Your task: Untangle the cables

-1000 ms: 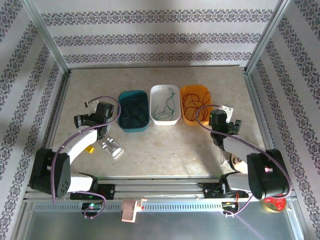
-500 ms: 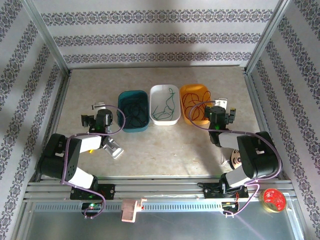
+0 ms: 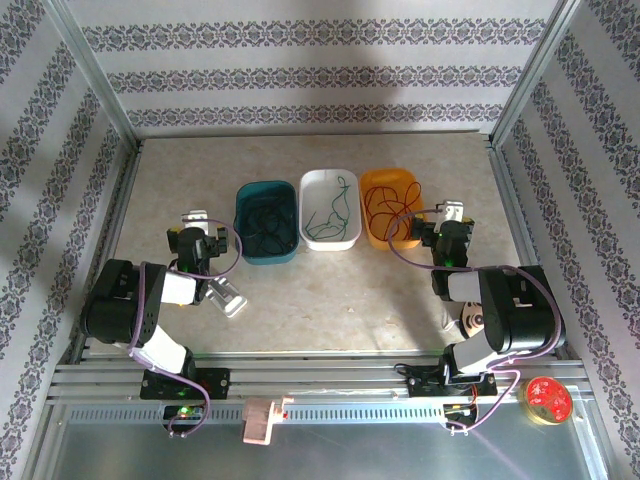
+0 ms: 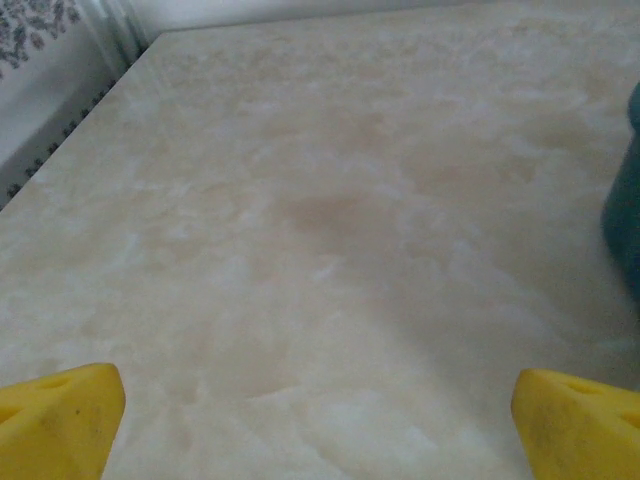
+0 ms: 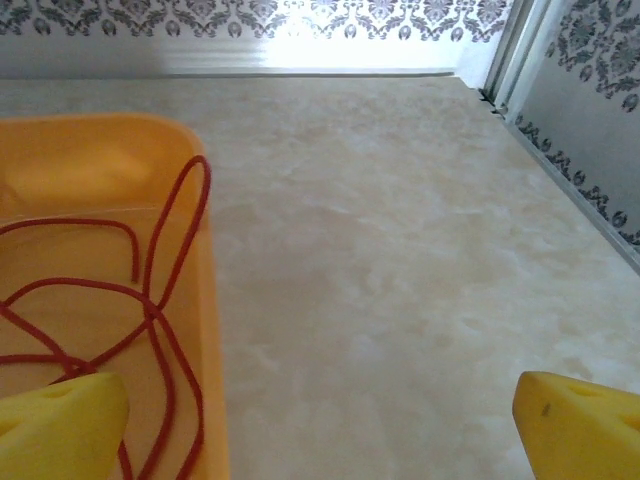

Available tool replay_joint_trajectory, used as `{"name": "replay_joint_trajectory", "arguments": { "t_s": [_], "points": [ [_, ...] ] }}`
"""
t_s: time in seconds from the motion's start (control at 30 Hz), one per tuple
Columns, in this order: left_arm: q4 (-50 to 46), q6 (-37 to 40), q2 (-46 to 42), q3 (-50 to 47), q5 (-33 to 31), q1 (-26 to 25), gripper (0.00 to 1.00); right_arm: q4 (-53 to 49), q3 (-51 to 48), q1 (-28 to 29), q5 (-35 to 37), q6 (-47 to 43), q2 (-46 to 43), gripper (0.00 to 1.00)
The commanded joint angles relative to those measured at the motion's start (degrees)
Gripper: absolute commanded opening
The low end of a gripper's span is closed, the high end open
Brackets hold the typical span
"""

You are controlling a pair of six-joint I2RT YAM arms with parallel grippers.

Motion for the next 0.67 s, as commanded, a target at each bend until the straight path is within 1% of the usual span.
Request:
{"name": "replay_joint_trajectory", "arguments": {
  "t_s": [0.0, 0.03, 0.07, 0.1, 0.13, 0.2, 0.27, 0.33, 0.37, 0.5, 0.63],
  "points": [
    [1.6, -2.1, -0.6, 0.5, 3.9, 1.2, 0.99, 3.3, -0.4, 0.3, -2.1, 0.8, 0.3, 0.98],
    [2.4, -2.1, -0.3, 0.5, 3.9, 1.2, 0.99, 3.1, -0.4, 0.3, -2.2, 0.8, 0.3, 0.98],
    [5.6, -1.6, 0.7, 0.0, 3.9, 1.2, 0.99, 3.1, -0.4, 0.3, -2.2, 0.8, 0.2, 0.98],
    [5.6, -1.4, 0.6, -0.2, 3.9, 1.2, 0.99, 3.1, -0.4, 0.3, -2.2, 0.7, 0.2, 0.98],
    [3.1, -2.0, -0.1, 0.3, 3.9, 1.2, 0.99, 3.1, -0.4, 0.3, -2.2, 0.8, 0.2, 0.98],
    [5.6, -1.5, 0.7, -0.1, 3.9, 1.2, 0.99, 3.1, -0.4, 0.1, -2.6, 0.9, 0.2, 0.98],
    [3.7, -1.9, 0.1, 0.2, 3.9, 1.3, 0.99, 3.0, -0.3, 0.0, -2.9, 0.9, 0.3, 0.98],
    [5.1, -1.6, 0.5, 0.0, 3.9, 1.2, 0.99, 2.9, -0.2, -0.1, -3.4, 0.9, 0.3, 0.98],
    [4.2, -1.8, 0.3, 0.1, 4.0, 1.3, 0.99, 2.7, -0.1, -0.3, -3.8, 0.9, 0.3, 0.98],
    [4.3, -1.8, 0.3, 0.1, 4.0, 1.3, 0.99, 1.8, 0.4, -1.2, -7.5, 0.7, 0.4, 0.98],
    [4.6, -1.7, 0.3, 0.1, 4.0, 1.3, 0.99, 1.9, 0.3, -1.3, -8.2, 0.5, 0.3, 0.98]
  ]
}}
